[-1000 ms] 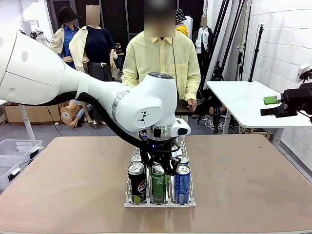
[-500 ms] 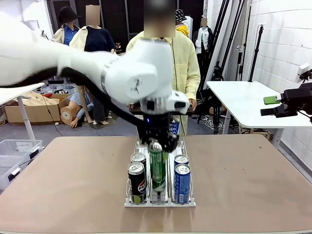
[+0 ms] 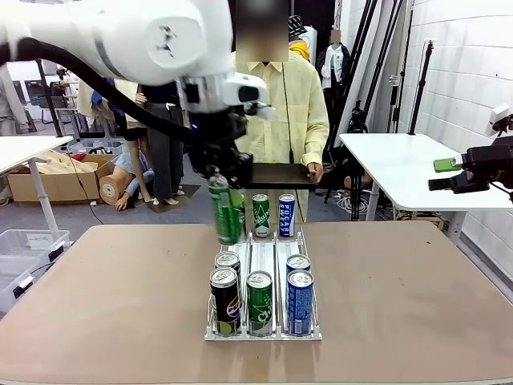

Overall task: Retrieve and hand over the desired beverage to the person.
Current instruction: Pick up a can of the same type that the person held from the Automatic Can Dispenser.

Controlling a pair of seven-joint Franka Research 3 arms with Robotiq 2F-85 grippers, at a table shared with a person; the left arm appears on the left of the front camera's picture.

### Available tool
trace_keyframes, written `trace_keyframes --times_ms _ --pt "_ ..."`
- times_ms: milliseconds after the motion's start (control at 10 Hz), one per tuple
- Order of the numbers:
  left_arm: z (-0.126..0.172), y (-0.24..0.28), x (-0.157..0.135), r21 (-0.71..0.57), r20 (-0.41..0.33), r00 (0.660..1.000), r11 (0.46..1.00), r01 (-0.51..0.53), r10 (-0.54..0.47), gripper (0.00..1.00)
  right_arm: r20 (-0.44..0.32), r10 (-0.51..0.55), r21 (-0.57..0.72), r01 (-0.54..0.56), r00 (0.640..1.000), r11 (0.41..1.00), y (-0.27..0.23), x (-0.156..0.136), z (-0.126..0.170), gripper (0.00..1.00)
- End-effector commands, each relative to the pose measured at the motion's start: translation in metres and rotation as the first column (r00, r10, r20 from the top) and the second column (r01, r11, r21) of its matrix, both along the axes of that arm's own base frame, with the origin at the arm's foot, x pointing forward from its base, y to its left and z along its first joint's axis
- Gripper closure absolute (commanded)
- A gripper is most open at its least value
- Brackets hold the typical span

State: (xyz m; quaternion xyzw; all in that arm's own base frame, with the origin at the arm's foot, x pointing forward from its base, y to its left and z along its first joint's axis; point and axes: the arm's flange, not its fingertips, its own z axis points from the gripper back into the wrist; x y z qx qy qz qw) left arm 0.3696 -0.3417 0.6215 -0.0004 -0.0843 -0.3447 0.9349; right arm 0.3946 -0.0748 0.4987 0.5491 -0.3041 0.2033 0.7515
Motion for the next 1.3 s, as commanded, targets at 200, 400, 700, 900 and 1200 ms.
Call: trace_keyframes --times_ms 200,400,700,900,1200 --pt "0.026 0.073 0.001 0.116 -0.052 0.999 0.993 -0.004 0.010 1.00 -0.001 0.000 0.014 0.000 1.000 1.000 0.001 0.000 0.001 0.00" --pt "0.023 0.116 -0.014 0.159 -0.057 0.997 0.987 -0.039 0.048 1.00 -0.001 0.000 0.014 0.000 1.000 1.000 0.001 0.000 0.001 0.00" --pt "0.007 0.163 -0.032 0.115 -0.048 0.993 0.988 -0.105 0.111 1.00 -0.001 0.000 0.014 0.000 1.000 1.000 0.001 0.000 0.001 0.00" --pt "-0.013 0.169 -0.030 0.083 -0.052 0.991 0.990 -0.115 0.120 1.00 -0.001 0.000 0.014 0.000 1.000 1.000 0.001 0.000 0.001 0.00" --pt "0.009 0.163 -0.030 0.140 -0.069 0.988 0.982 -0.129 0.140 1.00 -0.001 0.000 0.014 0.000 1.000 1.000 0.001 0.000 0.001 0.00"
